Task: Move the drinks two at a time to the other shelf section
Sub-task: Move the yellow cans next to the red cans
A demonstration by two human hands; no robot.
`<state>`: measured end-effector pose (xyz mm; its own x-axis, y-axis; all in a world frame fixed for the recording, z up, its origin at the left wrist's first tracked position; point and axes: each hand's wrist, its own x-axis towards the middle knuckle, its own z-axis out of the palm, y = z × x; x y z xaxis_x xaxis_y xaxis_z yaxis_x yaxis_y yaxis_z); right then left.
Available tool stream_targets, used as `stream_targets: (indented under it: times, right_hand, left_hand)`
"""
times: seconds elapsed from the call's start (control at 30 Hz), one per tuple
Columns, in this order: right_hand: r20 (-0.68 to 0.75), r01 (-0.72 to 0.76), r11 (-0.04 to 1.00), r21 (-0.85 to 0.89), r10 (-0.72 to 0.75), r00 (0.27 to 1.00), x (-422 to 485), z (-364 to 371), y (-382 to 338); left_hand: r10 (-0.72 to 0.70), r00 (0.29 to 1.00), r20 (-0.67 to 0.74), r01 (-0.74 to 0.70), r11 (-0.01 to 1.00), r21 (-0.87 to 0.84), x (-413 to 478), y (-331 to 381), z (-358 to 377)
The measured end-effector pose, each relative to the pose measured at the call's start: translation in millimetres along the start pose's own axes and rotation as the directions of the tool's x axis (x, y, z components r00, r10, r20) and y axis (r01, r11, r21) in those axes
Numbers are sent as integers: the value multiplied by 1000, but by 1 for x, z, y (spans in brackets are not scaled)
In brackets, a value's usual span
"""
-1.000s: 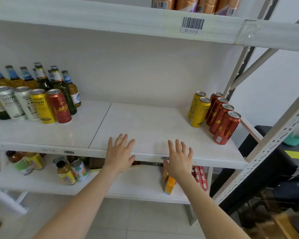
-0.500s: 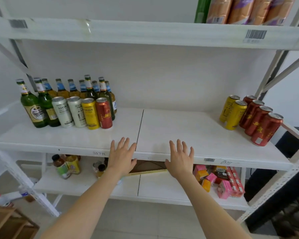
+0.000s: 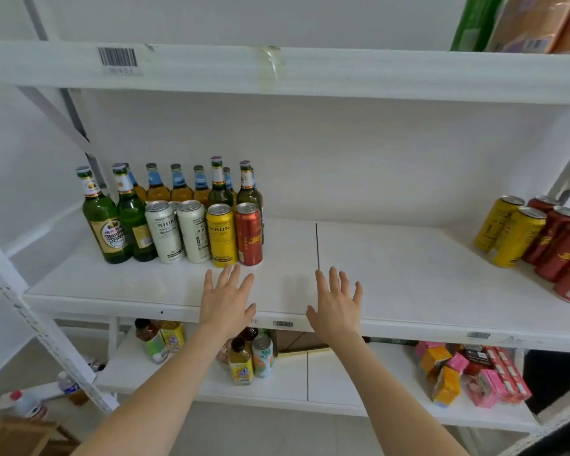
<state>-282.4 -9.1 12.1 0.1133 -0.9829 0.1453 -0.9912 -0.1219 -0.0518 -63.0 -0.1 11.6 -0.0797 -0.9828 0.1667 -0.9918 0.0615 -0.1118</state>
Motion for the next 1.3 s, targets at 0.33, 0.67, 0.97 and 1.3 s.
stream_targets:
  times: [0.33, 0.67, 0.97, 1.3]
  right_hand:
    - [-40, 39, 999, 15, -38, 998, 84, 13, -60]
    - [-73, -70, 972, 226, 88, 993, 146, 21, -111]
    - [35, -103, 662, 742, 114, 993, 182, 33, -131]
    - [132, -145, 413, 899, 61, 989, 206, 41, -125]
  left_hand:
    - [-75, 992, -104, 75, 997, 0, 65, -81, 9]
    - [-24, 961, -276, 6, 998, -65, 129, -144, -5]
    - [147, 973, -176, -181, 965, -191, 176, -165, -9]
    - [247, 968, 44, -223, 925, -309, 210, -167, -21]
